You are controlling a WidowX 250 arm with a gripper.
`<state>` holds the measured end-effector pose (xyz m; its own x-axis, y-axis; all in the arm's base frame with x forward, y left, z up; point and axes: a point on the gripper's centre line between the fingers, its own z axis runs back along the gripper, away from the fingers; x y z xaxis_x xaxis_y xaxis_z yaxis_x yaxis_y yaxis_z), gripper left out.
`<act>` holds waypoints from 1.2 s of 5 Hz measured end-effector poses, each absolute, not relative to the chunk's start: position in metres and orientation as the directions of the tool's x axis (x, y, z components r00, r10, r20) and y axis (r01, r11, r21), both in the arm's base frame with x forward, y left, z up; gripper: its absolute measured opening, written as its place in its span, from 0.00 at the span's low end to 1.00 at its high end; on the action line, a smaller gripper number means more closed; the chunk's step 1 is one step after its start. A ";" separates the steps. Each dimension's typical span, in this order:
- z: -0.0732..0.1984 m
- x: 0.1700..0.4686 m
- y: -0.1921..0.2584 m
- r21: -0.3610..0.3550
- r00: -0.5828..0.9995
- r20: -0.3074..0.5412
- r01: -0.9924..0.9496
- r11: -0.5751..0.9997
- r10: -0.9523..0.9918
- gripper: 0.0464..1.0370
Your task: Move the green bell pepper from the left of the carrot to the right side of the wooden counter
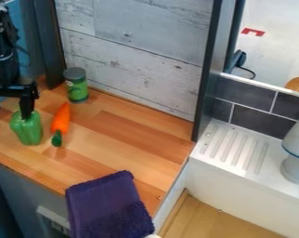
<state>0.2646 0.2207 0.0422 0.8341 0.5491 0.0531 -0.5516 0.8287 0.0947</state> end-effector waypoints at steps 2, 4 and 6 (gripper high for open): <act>0.042 0.267 0.217 0.066 0.827 0.051 -0.562 0.824 0.560 0.40; 0.042 0.267 0.214 0.053 0.827 0.042 -0.562 0.826 0.560 0.09; 0.099 0.293 0.142 0.002 0.900 0.078 -0.430 0.903 0.428 0.07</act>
<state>0.2934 0.1418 0.0989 0.9002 0.4284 0.0781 -0.4298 0.9029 0.0018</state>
